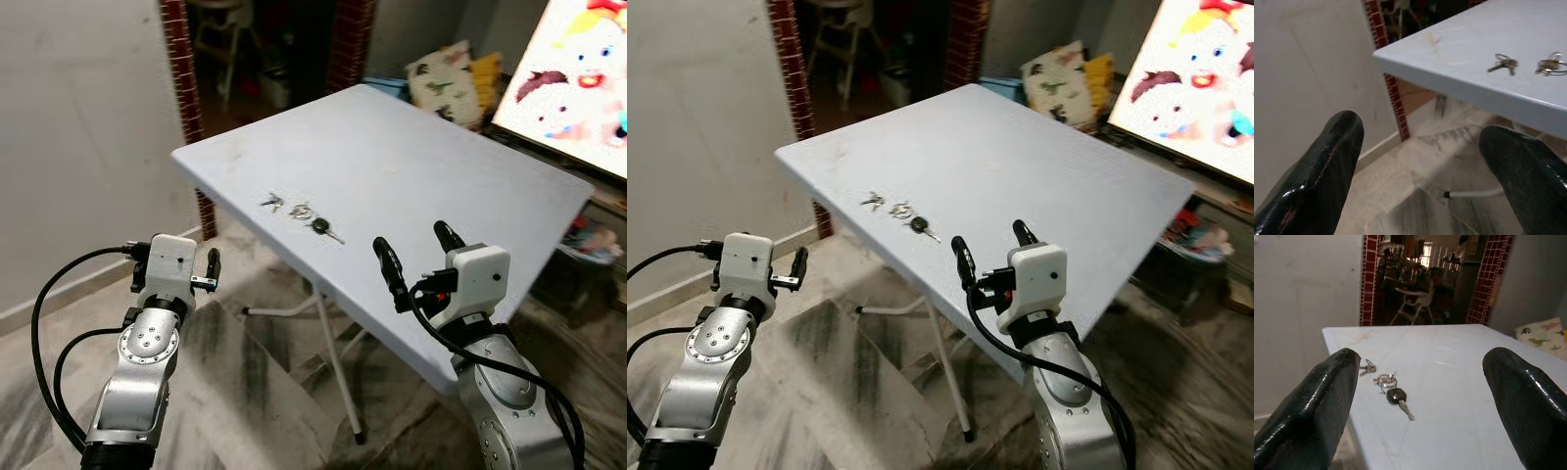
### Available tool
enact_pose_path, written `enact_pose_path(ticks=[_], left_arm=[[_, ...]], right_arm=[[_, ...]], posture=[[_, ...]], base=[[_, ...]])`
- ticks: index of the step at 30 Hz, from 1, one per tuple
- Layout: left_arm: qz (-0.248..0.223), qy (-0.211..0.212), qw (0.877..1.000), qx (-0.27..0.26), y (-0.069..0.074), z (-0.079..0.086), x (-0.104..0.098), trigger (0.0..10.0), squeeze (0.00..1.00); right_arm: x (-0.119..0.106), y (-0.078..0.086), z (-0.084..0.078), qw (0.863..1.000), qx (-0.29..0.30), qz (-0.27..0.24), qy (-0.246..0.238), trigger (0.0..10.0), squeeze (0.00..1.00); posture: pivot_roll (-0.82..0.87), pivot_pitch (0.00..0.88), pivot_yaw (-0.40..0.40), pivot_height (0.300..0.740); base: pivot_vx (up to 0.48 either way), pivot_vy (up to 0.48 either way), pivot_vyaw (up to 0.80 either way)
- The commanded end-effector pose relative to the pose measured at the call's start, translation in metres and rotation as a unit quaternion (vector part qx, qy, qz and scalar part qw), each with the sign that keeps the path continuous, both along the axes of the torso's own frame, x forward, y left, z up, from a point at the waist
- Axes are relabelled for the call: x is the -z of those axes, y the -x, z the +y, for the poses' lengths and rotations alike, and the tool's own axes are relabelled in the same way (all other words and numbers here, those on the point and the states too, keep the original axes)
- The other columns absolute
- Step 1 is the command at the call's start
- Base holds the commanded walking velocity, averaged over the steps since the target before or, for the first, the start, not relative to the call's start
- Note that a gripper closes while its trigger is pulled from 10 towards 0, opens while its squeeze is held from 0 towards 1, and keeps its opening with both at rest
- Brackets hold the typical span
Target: Hang keys on a hook
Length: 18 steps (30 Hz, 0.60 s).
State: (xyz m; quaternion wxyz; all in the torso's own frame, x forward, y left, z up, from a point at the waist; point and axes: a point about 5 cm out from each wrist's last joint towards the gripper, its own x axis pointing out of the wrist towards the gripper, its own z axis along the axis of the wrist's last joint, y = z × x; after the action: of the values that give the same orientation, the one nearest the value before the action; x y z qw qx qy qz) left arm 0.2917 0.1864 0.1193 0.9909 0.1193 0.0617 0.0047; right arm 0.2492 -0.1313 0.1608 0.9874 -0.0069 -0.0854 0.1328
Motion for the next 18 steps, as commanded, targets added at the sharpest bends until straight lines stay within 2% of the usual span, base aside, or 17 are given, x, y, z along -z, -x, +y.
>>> enact_pose_path(ticks=[1,14,18], left_arm=[[-0.01,0.007,1.0,0.016,-0.0062,-0.0075,-0.0089,10.0,0.0],[-0.01,0.029,0.999,0.016,-0.0088,-0.0067,-0.0111,10.0,0.0],[-0.003,0.015,1.0,0.018,-0.0092,-0.009,-0.0084,10.0,0.0]], right_arm=[[0.0002,-0.0025,-0.008,1.0,0.02,0.005,0.002,10.0,0.0],[0.0013,-0.0025,-0.0074,1.0,0.023,0.007,0.006,10.0,0.0],[0.0063,-0.0019,-0.0055,0.999,0.026,0.026,0.011,10.0,0.0]], posture=[[0.08,0.0,-0.087,0.74],[0.08,0.0,-0.083,0.74],[0.08,0.0,-0.082,0.74]], base=[[0.0,0.0,0.0],[0.0,0.0,0.0],[0.0,0.0,0.0]])
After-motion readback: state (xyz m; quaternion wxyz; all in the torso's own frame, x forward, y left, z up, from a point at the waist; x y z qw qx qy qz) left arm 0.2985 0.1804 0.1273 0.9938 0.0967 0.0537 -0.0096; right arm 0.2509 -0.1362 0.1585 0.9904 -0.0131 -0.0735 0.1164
